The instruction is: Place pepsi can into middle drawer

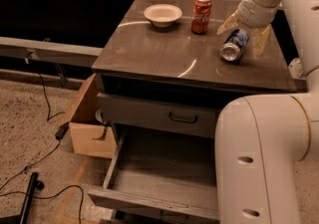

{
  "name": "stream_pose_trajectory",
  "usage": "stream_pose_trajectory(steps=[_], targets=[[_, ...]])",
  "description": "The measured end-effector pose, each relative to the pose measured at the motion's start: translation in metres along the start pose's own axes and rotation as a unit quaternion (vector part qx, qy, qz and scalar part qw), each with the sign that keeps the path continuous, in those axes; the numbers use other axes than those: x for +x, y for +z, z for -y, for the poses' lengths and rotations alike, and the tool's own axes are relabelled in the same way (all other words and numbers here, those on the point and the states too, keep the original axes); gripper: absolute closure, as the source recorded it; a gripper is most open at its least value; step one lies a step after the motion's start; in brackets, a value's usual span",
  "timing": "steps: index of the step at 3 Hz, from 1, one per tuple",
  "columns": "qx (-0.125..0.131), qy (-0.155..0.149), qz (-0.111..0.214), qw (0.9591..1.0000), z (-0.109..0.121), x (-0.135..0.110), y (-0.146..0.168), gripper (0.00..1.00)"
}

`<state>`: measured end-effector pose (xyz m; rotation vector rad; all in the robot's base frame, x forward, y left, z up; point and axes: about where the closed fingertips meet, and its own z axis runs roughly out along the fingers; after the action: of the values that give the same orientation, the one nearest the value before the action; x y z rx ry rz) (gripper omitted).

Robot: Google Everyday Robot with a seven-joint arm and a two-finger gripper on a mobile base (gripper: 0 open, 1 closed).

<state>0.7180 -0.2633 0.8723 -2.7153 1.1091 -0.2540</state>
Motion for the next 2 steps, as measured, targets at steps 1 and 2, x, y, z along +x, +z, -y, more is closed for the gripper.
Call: stream_pose_trajectory(steps=[1,2], targets=[[-0.016,-0.012,0.0,0.9998,0.0015,-0.0001,0.0114,0.49],[-0.024,-0.017,-0.001,0.9996,-0.0024,-0.0002,0.0092,0.8]])
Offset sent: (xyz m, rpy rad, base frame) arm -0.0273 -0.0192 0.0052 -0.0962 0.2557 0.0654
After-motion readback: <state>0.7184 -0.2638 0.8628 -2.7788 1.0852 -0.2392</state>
